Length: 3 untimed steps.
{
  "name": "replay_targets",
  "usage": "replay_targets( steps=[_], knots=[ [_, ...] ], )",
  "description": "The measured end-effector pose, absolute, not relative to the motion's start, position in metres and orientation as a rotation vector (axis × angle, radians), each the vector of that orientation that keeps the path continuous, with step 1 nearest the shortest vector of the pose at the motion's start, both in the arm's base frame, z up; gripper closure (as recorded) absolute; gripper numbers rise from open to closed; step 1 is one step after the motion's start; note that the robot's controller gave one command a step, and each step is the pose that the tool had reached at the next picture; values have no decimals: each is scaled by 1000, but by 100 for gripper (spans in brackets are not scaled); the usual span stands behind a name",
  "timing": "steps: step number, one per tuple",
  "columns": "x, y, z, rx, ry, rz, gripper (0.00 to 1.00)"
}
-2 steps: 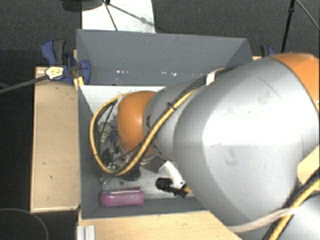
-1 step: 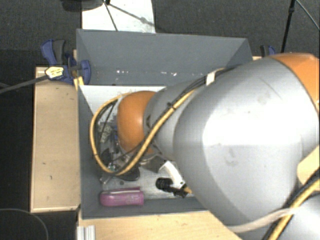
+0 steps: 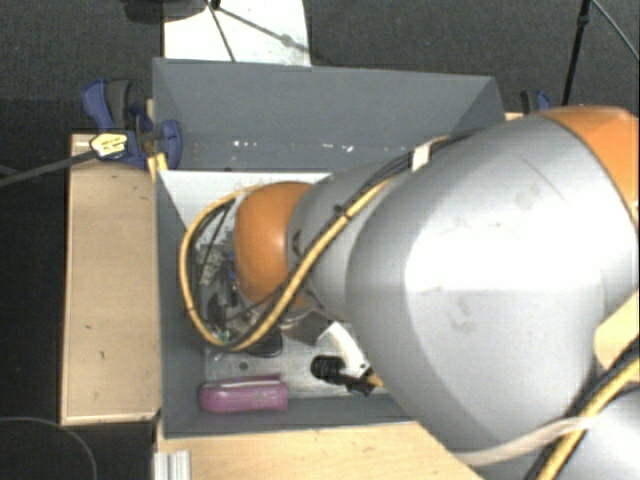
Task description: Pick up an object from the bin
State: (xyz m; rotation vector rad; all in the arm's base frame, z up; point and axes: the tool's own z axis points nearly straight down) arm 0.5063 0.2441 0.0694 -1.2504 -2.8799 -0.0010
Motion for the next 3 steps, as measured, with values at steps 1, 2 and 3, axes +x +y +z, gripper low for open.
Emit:
replay_targets(
  steps=[1, 2, 3],
  knots=[
    [506, 244, 79, -1252, -2881, -1, 100],
    [507, 244, 130, -1248, -2885, -4, 100],
    [507, 244, 134, -1243, -2886, -2, 100]
  ],
)
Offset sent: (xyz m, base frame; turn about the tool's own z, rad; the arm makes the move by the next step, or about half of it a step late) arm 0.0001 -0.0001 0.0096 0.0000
